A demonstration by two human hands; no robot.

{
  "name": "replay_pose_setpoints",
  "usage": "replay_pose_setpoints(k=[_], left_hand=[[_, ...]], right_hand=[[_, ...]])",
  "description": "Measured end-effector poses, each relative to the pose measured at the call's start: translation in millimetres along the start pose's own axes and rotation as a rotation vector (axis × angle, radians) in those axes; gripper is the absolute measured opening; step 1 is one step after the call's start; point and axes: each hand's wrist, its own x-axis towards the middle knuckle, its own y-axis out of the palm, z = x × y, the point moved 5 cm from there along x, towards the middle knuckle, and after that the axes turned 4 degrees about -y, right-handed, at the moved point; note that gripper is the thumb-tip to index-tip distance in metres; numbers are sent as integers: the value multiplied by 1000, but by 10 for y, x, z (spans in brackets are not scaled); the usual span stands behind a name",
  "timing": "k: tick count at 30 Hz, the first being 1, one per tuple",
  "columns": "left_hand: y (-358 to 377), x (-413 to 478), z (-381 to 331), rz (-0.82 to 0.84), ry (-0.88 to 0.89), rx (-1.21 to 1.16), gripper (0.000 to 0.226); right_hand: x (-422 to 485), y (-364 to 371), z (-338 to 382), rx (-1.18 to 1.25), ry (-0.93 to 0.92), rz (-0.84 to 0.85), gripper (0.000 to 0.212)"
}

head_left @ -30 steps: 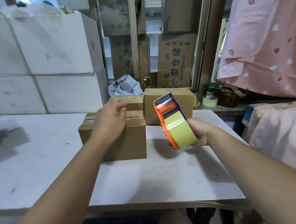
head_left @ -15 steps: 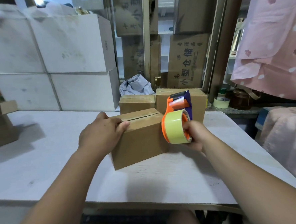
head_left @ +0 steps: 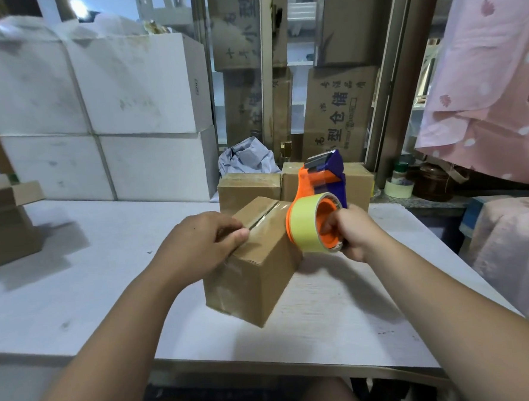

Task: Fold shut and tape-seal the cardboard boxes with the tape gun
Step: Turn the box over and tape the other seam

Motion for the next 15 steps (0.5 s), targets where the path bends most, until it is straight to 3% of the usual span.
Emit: replay_pose_setpoints(k=[7, 10, 13, 15], left_hand=[[-126, 23, -235, -76, -21, 145, 26], [-72, 39, -346, -83, -6, 185, 27], [-172, 48, -488, -383, -37, -78, 22], [-182, 106, -616, -443, -32, -372, 12]], right_hand=[[147, -99, 328, -70, -69, -70, 38], [150, -94, 544, -209, -196, -99, 32], [103, -10, 716, -447, -411, -143, 39], [49, 95, 763, -530, -514, -159, 44]])
